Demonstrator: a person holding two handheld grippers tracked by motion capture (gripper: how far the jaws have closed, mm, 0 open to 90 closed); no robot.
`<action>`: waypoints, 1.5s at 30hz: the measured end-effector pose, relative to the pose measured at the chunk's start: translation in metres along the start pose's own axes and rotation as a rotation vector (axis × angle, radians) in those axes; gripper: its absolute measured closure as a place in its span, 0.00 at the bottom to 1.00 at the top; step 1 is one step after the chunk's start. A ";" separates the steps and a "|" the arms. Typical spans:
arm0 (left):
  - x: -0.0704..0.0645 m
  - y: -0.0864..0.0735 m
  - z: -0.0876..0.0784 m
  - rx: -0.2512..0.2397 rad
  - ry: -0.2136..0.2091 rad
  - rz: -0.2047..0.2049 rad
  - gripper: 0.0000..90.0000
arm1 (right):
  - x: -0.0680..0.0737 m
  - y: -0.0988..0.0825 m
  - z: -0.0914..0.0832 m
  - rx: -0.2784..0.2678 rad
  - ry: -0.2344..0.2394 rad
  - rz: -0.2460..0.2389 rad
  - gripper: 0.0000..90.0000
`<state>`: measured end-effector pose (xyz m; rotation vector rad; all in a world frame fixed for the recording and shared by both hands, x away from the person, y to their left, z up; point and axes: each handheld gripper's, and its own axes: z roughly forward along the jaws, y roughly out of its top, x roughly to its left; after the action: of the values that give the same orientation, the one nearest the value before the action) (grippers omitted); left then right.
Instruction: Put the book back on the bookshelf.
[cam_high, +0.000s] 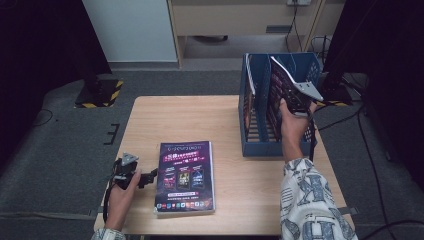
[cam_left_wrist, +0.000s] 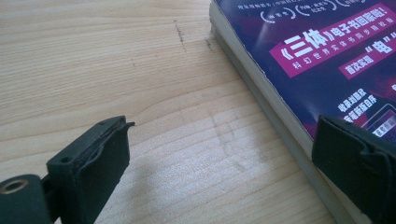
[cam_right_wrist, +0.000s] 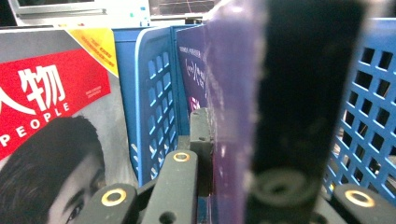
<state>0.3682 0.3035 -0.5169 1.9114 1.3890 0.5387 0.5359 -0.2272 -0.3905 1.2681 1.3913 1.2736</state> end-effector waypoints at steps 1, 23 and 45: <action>0.000 0.000 0.000 0.001 0.000 0.002 0.04 | 0.000 0.000 0.000 0.003 0.000 0.003 0.93; 0.000 0.000 0.001 0.005 -0.003 0.007 0.04 | 0.014 -0.008 0.001 0.038 0.040 -0.070 0.91; -0.001 0.000 0.001 0.008 -0.007 0.012 0.05 | 0.012 -0.007 0.004 0.015 -0.043 -0.060 0.94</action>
<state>0.3689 0.3026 -0.5179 1.9275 1.3786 0.5323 0.5370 -0.2149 -0.3975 1.2477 1.4002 1.1908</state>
